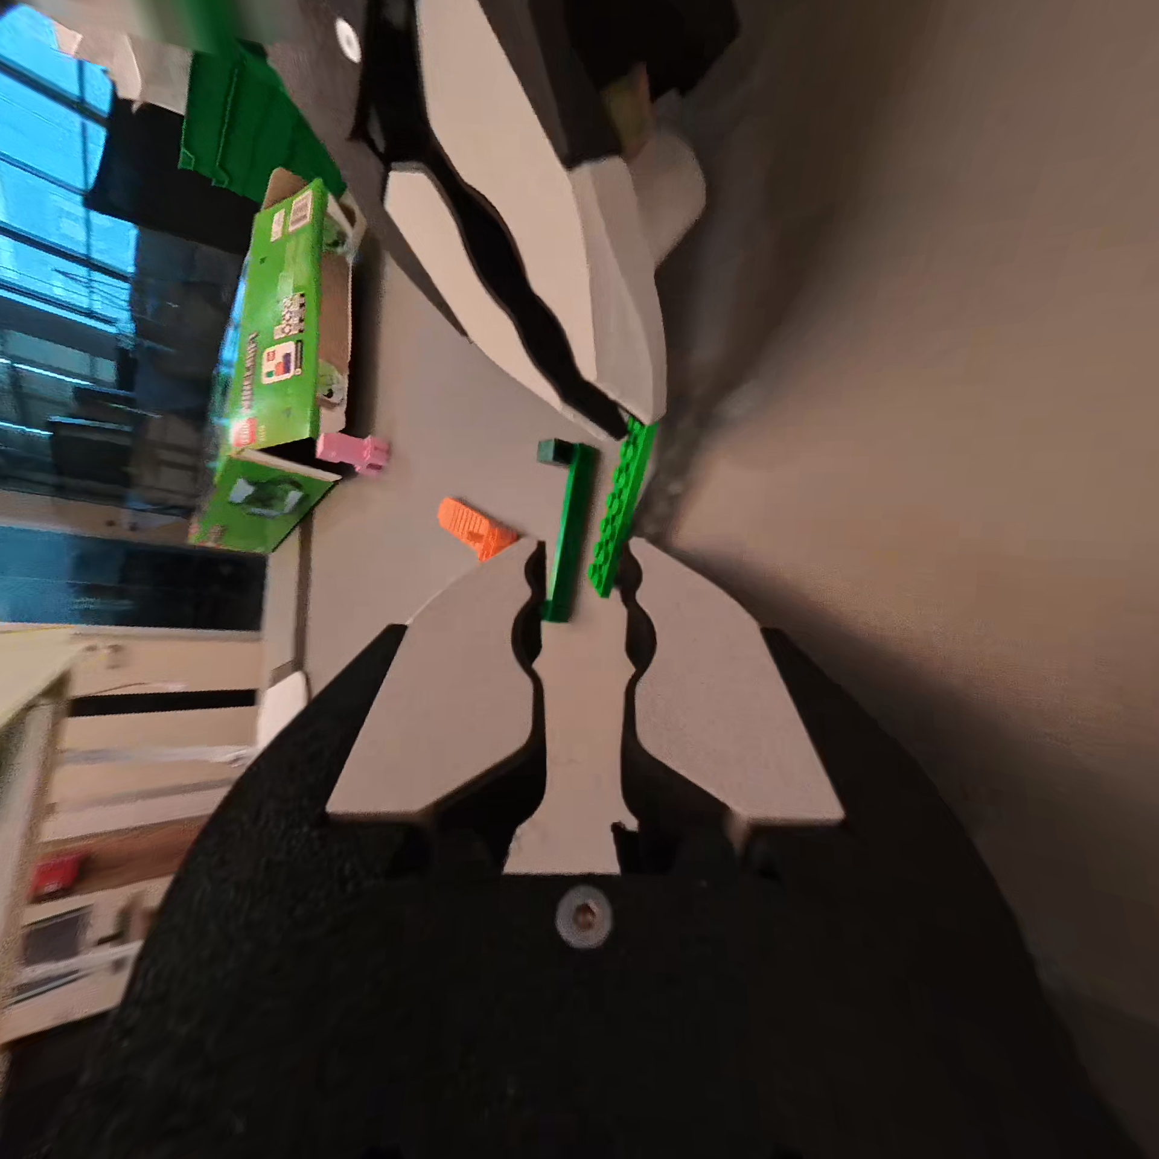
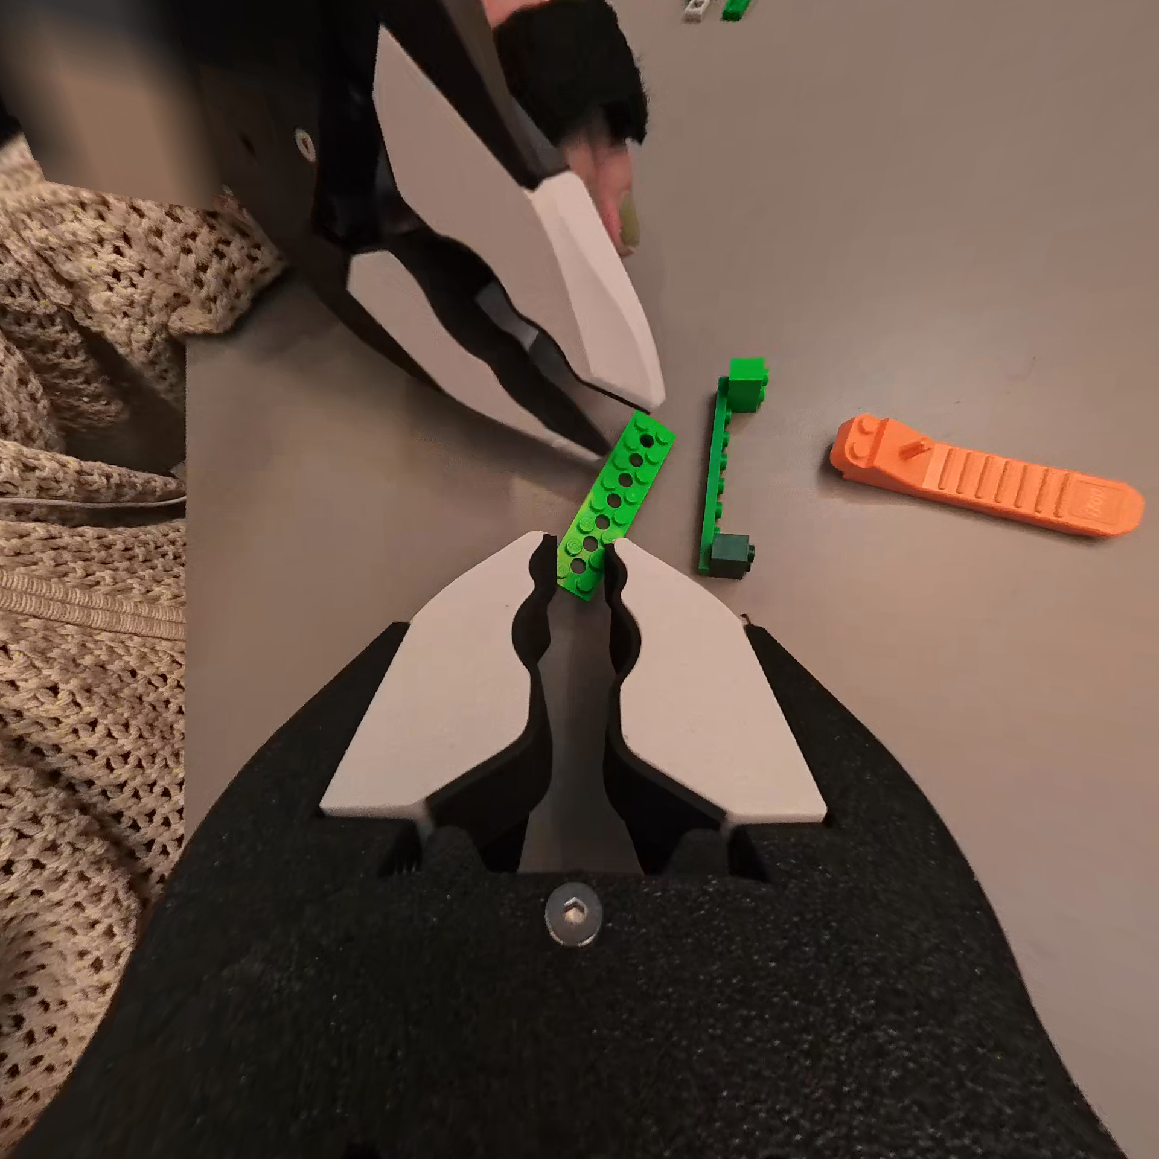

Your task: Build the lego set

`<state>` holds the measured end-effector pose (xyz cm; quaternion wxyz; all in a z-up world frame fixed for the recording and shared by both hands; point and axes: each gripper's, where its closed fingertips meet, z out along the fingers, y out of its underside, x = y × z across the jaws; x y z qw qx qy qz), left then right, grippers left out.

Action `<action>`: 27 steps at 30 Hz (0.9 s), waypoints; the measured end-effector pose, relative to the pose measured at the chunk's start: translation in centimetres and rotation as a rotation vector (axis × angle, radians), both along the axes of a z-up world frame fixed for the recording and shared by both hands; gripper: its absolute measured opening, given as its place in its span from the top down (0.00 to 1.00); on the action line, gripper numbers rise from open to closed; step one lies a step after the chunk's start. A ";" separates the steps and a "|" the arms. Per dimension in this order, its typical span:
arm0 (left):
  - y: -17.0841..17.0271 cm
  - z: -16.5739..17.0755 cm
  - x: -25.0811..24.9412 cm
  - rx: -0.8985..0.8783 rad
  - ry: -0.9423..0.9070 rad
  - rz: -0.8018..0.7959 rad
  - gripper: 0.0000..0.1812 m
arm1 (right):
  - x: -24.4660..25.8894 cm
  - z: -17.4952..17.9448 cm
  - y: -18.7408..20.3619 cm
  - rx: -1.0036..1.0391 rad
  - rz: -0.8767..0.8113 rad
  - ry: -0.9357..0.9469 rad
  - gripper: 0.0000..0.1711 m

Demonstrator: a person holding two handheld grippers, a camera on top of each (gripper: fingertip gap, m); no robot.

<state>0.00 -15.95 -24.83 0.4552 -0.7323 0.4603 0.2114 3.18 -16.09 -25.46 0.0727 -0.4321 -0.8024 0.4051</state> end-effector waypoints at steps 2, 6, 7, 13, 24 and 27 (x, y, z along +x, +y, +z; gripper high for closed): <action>0.2 -0.8 -0.3 0.000 0.096 0.006 0.92 | 0.0 -0.3 0.0 0.005 0.005 -0.010 0.92; 0.7 -1.1 0.0 0.025 0.175 -0.003 0.97 | 0.0 -0.4 0.1 0.005 0.006 -0.014 0.94; 0.7 -1.1 0.0 0.026 0.190 0.002 0.97 | 0.0 -0.4 0.2 0.009 0.005 -0.007 0.94; 0.4 -1.0 -0.8 -0.021 0.157 0.058 0.98 | -0.9 1.7 2.5 0.095 -0.026 0.154 0.88; -0.3 -0.8 -1.0 -0.121 -0.028 0.110 0.98 | -1.1 0.4 1.1 0.454 0.158 0.446 0.86; -0.3 -0.9 -0.9 -0.116 -0.018 0.100 0.98 | -1.2 0.7 0.6 0.498 0.179 0.516 0.96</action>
